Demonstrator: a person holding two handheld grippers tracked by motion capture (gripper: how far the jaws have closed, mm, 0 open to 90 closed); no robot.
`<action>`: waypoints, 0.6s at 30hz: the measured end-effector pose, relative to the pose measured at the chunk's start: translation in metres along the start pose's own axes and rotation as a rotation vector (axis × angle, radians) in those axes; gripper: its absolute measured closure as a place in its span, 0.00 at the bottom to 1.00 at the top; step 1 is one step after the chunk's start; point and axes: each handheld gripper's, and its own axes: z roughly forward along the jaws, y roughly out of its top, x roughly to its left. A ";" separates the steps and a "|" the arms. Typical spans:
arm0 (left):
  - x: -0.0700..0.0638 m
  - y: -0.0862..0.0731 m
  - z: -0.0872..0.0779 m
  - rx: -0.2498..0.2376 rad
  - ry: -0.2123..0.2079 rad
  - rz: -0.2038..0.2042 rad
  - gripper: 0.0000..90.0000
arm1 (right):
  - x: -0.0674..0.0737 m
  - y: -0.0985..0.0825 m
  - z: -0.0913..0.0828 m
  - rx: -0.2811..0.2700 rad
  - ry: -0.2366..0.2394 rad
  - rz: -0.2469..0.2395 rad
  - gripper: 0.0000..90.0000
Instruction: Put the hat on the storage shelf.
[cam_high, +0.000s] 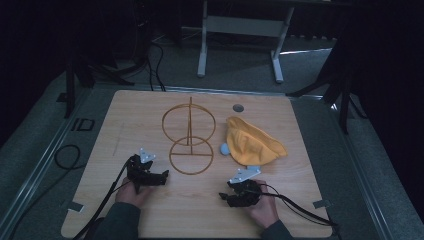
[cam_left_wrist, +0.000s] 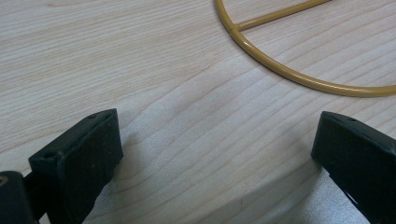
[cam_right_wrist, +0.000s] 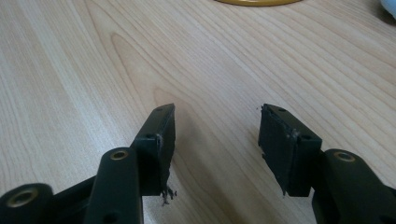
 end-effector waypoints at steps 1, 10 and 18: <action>0.000 0.000 0.000 0.001 0.000 0.000 0.02 | 0.000 0.000 0.000 0.000 -0.002 -0.006 0.51; 0.000 0.000 0.000 0.000 0.000 0.000 0.02 | -0.002 0.000 -0.003 0.038 -0.022 -0.014 0.50; 0.000 0.000 0.000 0.000 0.000 0.000 0.02 | -0.001 0.000 -0.007 0.079 -0.050 -0.033 0.50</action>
